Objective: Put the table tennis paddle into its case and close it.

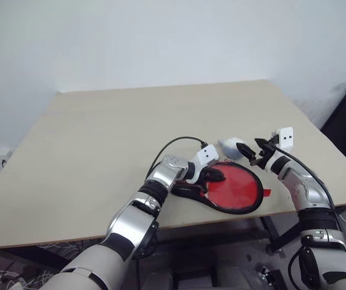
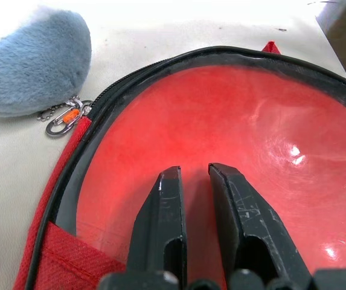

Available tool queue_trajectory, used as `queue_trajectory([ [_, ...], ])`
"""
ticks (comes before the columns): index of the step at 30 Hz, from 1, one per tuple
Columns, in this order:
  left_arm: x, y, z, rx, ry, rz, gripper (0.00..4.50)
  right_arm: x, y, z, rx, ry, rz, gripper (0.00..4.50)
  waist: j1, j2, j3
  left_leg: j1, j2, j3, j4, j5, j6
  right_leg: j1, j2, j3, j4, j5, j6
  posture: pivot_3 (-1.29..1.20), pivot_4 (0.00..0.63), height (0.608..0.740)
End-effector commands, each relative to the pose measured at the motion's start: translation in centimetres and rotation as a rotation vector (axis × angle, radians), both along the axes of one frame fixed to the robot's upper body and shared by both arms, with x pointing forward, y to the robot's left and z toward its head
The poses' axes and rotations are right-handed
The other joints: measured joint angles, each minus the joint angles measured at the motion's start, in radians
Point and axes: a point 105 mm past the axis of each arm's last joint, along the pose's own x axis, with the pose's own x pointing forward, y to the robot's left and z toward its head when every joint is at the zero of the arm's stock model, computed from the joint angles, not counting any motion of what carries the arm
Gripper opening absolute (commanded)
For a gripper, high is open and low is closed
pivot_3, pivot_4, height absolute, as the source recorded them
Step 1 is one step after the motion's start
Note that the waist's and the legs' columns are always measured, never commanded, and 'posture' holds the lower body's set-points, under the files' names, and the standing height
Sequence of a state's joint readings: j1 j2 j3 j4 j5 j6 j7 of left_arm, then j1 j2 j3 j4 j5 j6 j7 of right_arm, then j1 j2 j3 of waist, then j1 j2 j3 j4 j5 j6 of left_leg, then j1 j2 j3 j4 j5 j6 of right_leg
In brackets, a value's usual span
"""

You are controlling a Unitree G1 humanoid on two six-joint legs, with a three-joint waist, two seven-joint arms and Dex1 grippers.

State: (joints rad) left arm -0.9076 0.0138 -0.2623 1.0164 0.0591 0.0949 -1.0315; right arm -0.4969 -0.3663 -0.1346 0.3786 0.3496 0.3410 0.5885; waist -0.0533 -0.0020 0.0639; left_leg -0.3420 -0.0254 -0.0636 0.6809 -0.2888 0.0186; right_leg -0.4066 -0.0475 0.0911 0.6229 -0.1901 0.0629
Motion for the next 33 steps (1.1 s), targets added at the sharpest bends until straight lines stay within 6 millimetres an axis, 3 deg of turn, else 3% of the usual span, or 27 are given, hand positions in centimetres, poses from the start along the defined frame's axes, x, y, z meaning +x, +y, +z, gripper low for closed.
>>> queue_trajectory([
  [1,-0.6,0.3,-0.8,0.017,0.053,-0.012,0.68,0.5,0.2,2.2,-0.024,-0.055,0.003,4.50,-0.001,0.000,0.000,0.000,0.000,0.000,0.000,0.000,0.000,0.000,0.000,0.000,0.000,0.000,0.000,0.00,0.000,0.740],
  [33,-0.8,0.7,-1.1,0.075,0.069,-0.046,0.68,4.1,2.7,-0.7,-0.176,0.104,0.048,4.50,-0.021,0.000,0.000,0.000,0.000,0.000,0.000,0.000,0.000,0.000,0.000,0.001,0.000,0.000,0.001,0.00,0.000,0.740],
])
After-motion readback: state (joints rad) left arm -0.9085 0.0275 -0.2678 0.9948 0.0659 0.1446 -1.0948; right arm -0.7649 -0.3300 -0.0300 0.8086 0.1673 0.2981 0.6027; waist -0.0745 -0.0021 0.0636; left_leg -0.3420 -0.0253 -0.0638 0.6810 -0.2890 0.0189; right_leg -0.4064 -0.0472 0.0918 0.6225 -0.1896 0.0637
